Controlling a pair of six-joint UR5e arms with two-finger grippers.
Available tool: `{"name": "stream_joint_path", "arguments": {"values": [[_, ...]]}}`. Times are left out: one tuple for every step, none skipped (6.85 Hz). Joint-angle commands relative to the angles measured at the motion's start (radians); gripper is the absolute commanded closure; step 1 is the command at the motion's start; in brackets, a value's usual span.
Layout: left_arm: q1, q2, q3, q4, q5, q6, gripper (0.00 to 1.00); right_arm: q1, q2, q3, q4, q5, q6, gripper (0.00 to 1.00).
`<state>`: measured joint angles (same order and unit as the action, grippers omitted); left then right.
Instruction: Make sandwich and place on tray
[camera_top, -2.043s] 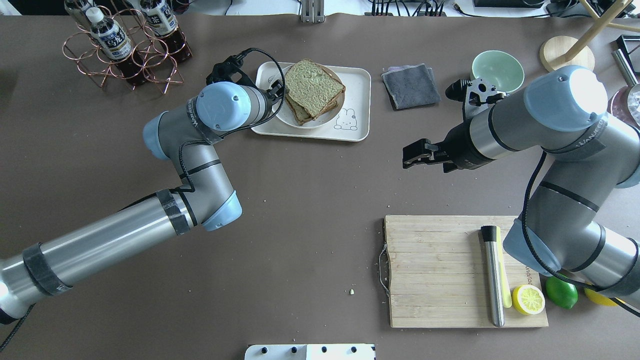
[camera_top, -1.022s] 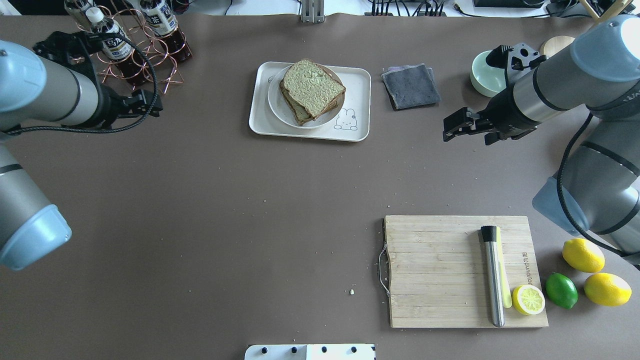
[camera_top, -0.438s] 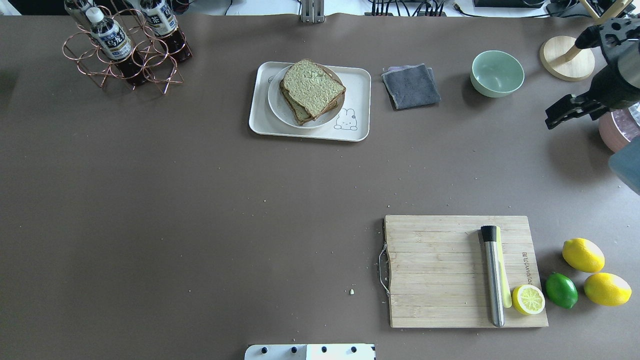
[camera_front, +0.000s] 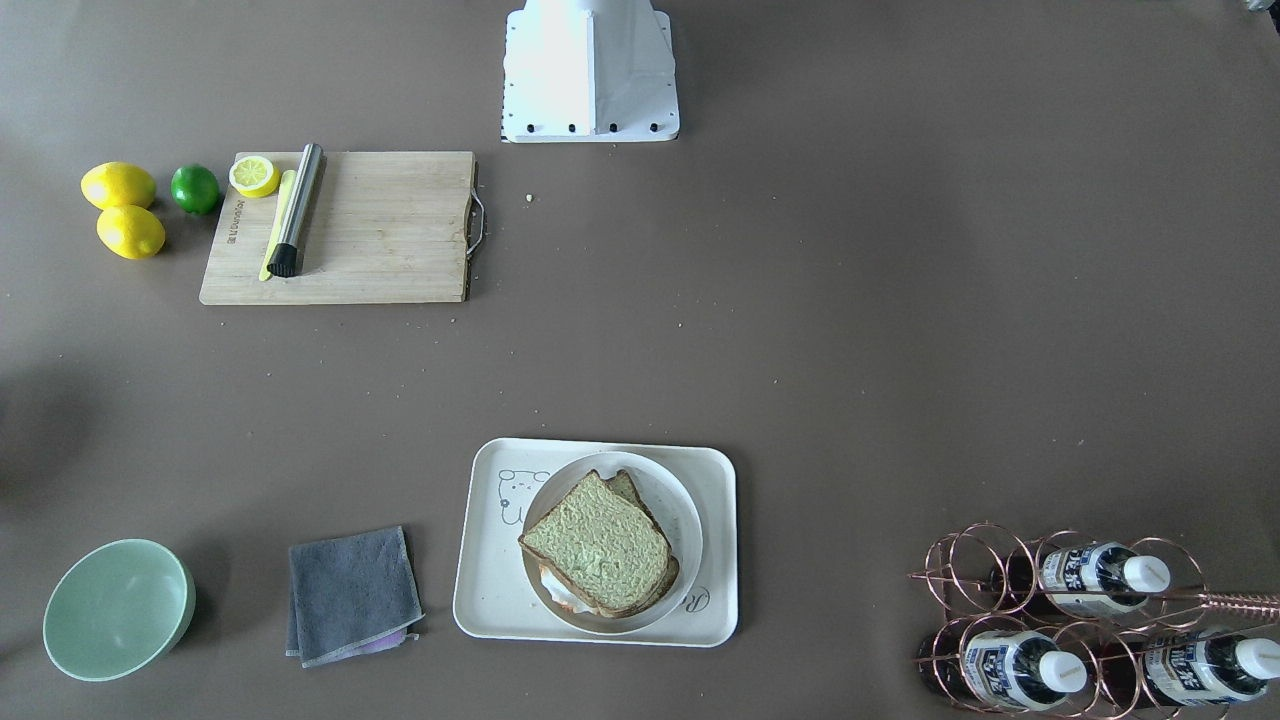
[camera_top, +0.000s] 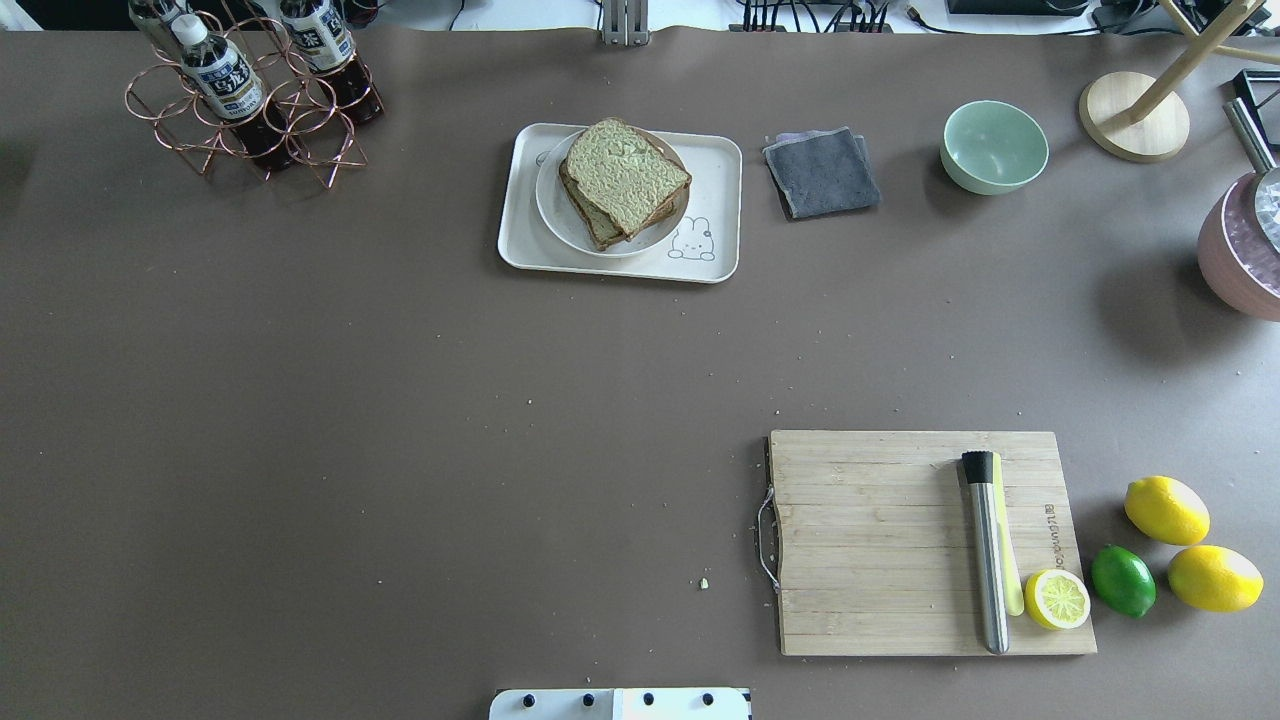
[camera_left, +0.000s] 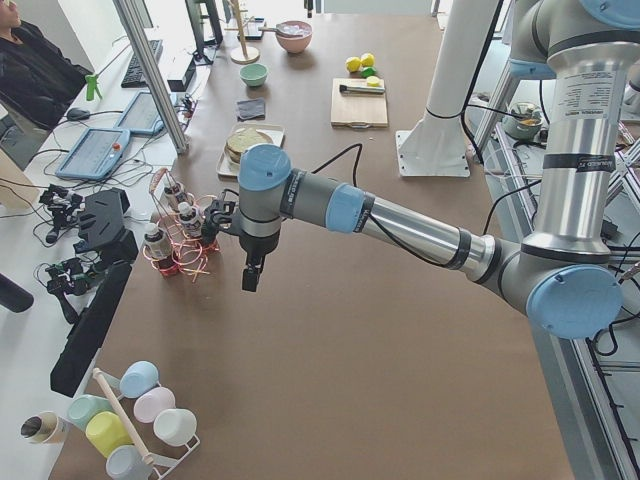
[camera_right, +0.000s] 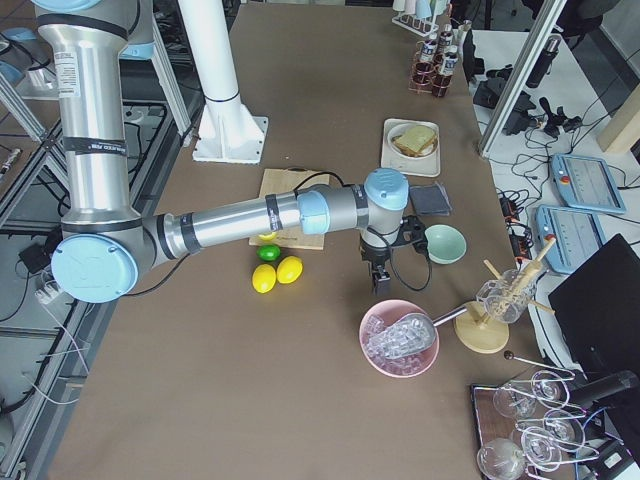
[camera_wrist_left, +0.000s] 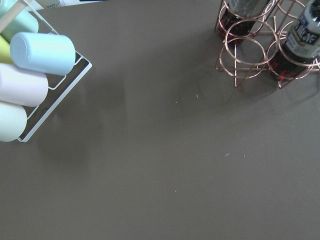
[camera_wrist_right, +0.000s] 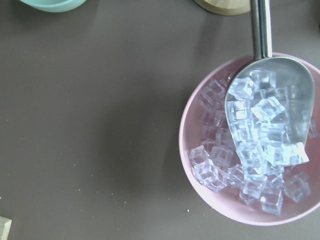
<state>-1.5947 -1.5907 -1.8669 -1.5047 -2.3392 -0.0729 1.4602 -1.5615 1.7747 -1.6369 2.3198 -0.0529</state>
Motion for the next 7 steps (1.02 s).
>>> {"name": "stream_joint_path", "arguments": {"values": [[-0.024,0.075,0.011,-0.017,-0.022,0.051,0.02,0.09,-0.06,-0.017,0.003,0.01,-0.073,0.01],[-0.027,0.101,0.023,-0.034,-0.02,0.053,0.02,0.107,-0.069,-0.017,0.003,0.01,-0.068,0.01],[-0.027,0.154,0.044,-0.105,-0.022,0.074,0.02,0.115,-0.071,-0.017,0.003,0.012,-0.065,0.01],[-0.028,0.214,0.051,-0.177,-0.022,0.071,0.02,0.115,-0.071,-0.017,0.003,0.012,-0.061,0.01],[-0.054,0.265,0.048,-0.233,-0.022,0.067,0.02,0.115,-0.071,-0.017,0.003,0.012,-0.059,0.01],[-0.092,0.271,0.04,-0.242,-0.025,0.064,0.02,0.115,-0.069,-0.017,0.003,0.012,-0.059,0.01],[-0.097,0.27,0.041,-0.242,-0.058,0.062,0.02,0.115,-0.072,-0.017,0.003,0.013,-0.059,0.01]]}}
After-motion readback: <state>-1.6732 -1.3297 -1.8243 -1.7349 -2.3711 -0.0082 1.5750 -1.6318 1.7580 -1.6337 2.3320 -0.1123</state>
